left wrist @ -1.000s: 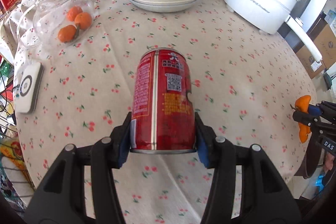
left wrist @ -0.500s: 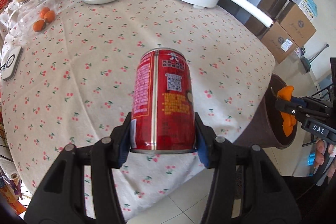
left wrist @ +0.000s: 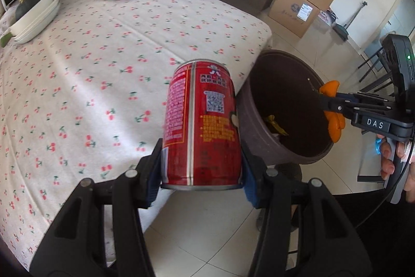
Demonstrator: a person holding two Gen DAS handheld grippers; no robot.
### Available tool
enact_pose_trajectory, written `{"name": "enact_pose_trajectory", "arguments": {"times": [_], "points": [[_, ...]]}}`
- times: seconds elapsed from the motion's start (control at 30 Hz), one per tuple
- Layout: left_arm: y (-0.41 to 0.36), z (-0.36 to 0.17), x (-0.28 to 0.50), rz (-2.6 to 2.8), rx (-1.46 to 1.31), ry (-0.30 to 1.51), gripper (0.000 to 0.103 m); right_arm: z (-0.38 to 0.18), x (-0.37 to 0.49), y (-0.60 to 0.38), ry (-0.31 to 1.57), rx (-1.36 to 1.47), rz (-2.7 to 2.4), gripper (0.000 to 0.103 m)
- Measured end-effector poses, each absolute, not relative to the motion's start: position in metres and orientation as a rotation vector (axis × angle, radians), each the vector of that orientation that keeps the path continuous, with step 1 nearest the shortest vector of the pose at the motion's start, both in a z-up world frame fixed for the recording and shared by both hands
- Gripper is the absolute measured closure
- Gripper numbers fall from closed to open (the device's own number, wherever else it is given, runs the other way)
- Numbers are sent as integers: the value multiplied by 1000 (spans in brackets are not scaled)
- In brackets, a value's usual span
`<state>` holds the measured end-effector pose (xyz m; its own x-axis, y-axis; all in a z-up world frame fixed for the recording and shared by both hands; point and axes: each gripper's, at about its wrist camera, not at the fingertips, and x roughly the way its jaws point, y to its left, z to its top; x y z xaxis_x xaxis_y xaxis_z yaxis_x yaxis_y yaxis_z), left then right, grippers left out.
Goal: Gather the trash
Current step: 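Carry the red can and orange pepper over the brown bin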
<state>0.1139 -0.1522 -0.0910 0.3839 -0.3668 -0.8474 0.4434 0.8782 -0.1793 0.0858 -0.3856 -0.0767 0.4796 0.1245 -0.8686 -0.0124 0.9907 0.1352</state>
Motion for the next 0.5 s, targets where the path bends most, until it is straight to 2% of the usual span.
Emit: {"name": "enact_pose_trajectory", "arguments": {"times": [0.5], "points": [[-290,-128,114,-726,159,1069,49,-104,43,-484,1103,200,-29,76]]}}
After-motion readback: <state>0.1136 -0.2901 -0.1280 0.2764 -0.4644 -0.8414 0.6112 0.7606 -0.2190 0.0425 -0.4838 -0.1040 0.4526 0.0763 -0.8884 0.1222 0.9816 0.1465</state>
